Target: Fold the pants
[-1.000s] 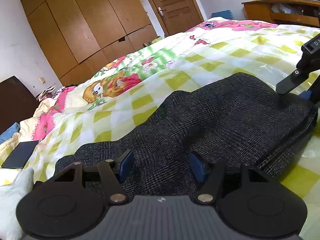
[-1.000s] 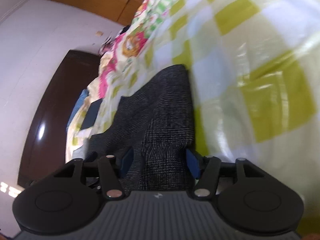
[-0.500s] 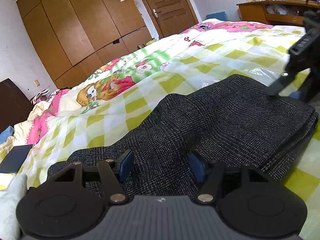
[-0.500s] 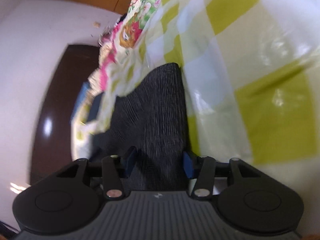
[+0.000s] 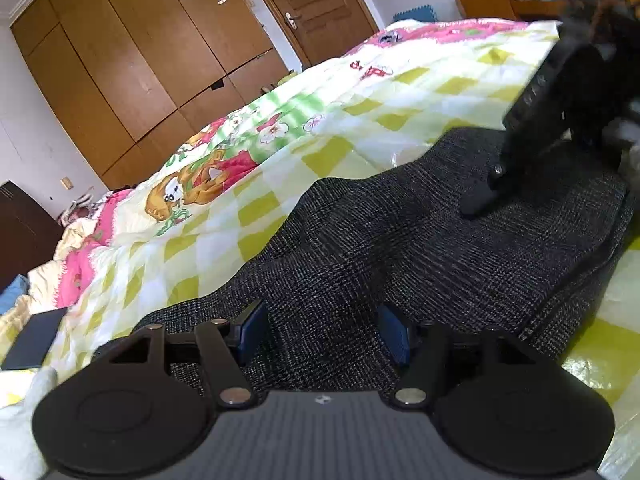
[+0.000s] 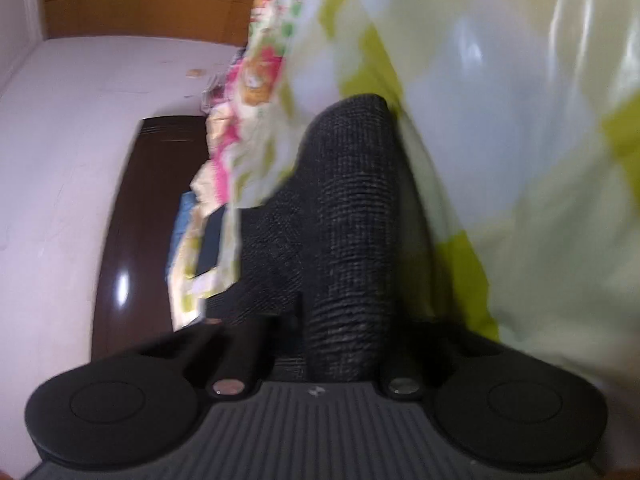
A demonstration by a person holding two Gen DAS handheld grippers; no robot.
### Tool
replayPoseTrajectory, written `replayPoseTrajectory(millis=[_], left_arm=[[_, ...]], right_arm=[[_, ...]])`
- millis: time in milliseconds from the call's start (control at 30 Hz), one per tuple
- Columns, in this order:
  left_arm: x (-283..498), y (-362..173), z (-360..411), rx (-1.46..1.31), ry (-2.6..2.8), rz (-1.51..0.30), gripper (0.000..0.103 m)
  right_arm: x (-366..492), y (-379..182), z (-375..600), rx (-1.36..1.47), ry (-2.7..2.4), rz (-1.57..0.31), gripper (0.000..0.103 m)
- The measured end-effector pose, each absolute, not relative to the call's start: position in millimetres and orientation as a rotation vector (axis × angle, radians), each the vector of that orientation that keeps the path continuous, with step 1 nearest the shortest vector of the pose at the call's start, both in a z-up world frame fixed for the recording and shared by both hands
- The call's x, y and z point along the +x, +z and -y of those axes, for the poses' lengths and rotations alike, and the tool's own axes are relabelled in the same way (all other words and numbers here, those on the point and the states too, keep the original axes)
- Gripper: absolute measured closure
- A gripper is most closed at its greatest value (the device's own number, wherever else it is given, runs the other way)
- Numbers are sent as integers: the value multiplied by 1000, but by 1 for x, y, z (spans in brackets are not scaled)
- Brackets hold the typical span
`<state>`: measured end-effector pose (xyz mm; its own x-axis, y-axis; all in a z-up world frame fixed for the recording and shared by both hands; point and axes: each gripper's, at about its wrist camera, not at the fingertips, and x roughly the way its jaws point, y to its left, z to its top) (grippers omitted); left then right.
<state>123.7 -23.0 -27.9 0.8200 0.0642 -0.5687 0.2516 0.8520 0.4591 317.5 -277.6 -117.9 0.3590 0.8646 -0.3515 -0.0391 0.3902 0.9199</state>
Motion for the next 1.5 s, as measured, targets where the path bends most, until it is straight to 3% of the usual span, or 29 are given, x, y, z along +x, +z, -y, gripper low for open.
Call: replayPoseTrajectory(millis=[133, 433, 667, 733, 800, 867, 1033, 1167, 1267, 1400, 1500], left_arm=[[115, -29, 47, 575, -141, -618, 30], [105, -22, 138, 489, -416, -614, 29], [120, 3, 91, 532, -172, -493, 29], [131, -8, 70, 564, -56, -525, 29], [143, -32, 34, 501, 25, -674, 25], [126, -33, 11, 385, 14, -649, 25], [105, -17, 12, 400, 28, -579, 26], [95, -9, 31, 437, 33, -444, 25], [92, -6, 54, 486, 11, -346, 23], [122, -45, 68, 555, -29, -572, 17], [111, -36, 61, 525, -19, -526, 17]], right_arm=[[287, -92, 321, 985, 721, -924, 95], [241, -79, 416, 954, 485, -946, 90], [230, -92, 405, 951, 455, -982, 83], [232, -93, 400, 955, 446, -977, 81], [234, -91, 394, 951, 420, -972, 81], [234, -90, 394, 948, 423, -978, 80], [236, -86, 386, 916, 411, -990, 78], [232, -73, 380, 931, 410, -960, 90], [228, -51, 372, 878, 415, -948, 90], [229, -28, 359, 853, 429, -933, 90], [230, -7, 343, 803, 452, -912, 90]])
